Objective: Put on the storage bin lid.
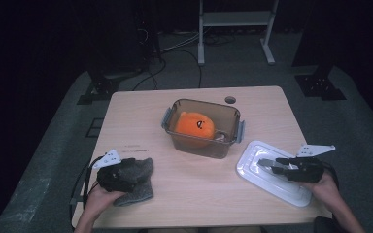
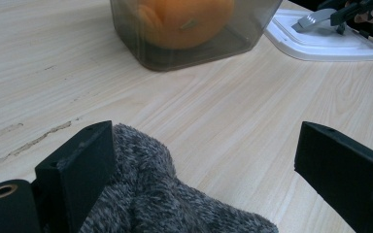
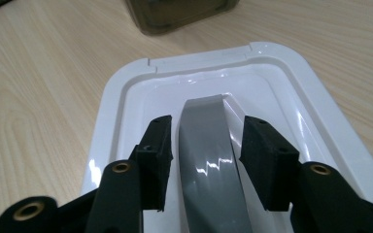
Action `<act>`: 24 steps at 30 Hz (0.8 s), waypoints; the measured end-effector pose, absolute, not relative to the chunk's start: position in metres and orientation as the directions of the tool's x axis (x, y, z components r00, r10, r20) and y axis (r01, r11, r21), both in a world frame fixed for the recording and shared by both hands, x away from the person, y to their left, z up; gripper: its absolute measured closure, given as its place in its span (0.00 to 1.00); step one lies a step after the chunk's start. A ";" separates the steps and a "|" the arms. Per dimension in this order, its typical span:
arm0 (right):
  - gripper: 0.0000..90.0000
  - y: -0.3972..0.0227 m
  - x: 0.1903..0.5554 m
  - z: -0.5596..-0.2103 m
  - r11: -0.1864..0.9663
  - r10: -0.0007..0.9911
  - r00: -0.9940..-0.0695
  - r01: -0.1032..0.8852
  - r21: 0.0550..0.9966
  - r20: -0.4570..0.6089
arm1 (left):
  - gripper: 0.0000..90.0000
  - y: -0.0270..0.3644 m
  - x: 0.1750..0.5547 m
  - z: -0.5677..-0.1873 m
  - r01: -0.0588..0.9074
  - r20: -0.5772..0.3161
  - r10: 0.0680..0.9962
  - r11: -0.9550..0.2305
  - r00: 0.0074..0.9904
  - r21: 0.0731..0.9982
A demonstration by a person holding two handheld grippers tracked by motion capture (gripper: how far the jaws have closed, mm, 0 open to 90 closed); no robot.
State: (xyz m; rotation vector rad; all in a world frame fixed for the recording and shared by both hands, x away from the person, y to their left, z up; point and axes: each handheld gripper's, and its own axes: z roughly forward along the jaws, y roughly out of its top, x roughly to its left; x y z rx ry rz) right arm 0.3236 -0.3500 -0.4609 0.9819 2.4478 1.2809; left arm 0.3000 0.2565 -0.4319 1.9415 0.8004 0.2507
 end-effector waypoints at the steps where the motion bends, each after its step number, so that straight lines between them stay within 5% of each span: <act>1: 0.63 -0.350 0.324 -0.461 0.403 0.642 -0.758 0.461 0.791 0.115 | 0.08 0.257 0.300 -0.432 0.426 -0.159 0.628 -0.300 0.761 0.853; 24: 0.73 -0.352 0.328 -0.458 0.387 0.635 -0.760 0.465 0.796 0.135 | 0.08 0.257 0.300 -0.432 0.426 -0.157 0.628 -0.303 0.762 0.852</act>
